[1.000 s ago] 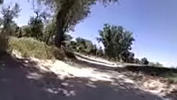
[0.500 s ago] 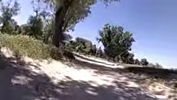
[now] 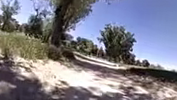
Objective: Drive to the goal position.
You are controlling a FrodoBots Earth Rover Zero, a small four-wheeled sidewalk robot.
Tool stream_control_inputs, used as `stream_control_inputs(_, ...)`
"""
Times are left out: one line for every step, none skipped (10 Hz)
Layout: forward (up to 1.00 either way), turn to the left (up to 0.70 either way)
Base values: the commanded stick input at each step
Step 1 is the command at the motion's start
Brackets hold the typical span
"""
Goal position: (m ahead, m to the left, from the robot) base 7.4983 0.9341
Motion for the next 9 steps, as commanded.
stream_control_inputs(0.85, 0.0)
stream_control_inputs(0.85, 0.0)
stream_control_inputs(0.85, 0.0)
stream_control_inputs(0.85, 0.0)
stream_control_inputs(0.85, -0.01)
stream_control_inputs(0.85, -0.1)
stream_control_inputs(0.85, -0.32)
stream_control_inputs(0.85, -0.34)
stream_control_inputs(0.85, -0.34)
